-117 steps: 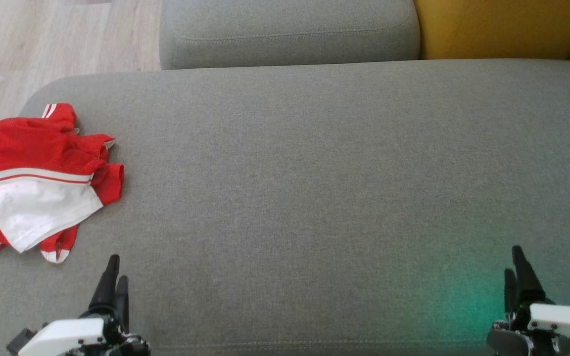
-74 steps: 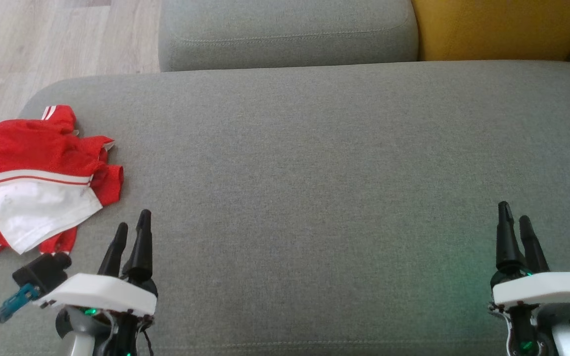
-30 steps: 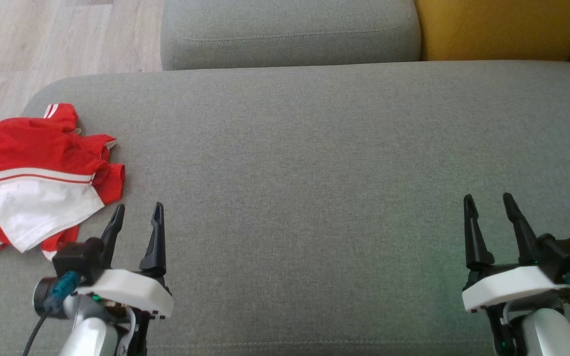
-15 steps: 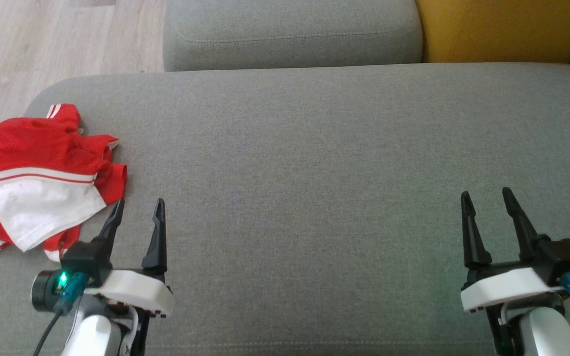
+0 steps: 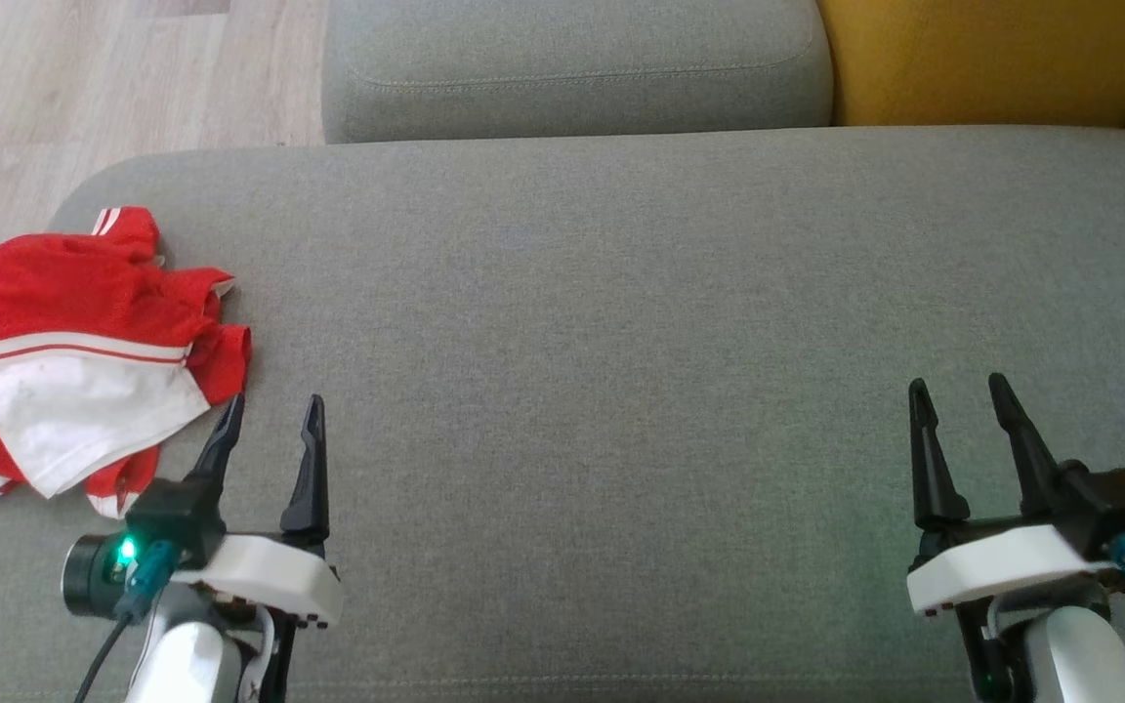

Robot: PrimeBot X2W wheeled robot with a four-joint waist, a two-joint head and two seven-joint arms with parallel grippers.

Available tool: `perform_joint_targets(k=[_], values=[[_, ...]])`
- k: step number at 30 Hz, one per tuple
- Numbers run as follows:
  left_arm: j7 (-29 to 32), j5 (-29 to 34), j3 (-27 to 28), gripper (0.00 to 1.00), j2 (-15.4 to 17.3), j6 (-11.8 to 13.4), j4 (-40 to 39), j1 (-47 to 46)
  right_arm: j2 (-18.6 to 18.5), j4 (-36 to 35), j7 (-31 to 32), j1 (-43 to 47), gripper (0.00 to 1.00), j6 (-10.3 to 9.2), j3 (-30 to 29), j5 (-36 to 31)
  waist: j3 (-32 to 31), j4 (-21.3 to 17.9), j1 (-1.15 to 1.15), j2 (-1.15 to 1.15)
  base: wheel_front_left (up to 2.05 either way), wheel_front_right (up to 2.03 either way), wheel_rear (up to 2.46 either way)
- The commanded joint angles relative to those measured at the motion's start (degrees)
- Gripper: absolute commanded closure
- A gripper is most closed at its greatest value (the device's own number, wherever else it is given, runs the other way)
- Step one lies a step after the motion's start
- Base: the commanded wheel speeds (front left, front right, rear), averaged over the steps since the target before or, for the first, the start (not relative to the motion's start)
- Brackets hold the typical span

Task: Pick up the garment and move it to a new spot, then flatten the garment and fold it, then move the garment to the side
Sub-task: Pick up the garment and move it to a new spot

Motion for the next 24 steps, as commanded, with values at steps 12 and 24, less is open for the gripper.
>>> perform_joint_targets(k=[12,24], values=[[-0.7,0.0,3.4,0.0,-0.1,-1.2,-0.3,-3.8,-1.1,-3.8,3.2,-2.7,0.0,0.44,1.4,1.6,-0.1,0.2,0.0,0.0,0.0,0.0,0.0],[-0.7,0.2,3.7,0.0,-0.4,-1.5,1.2,-4.2,-0.8,-3.6,5.4,-2.3,0.0,0.44,1.1,1.9,-0.1,0.3,0.0,0.0,0.0,0.0,0.0]])
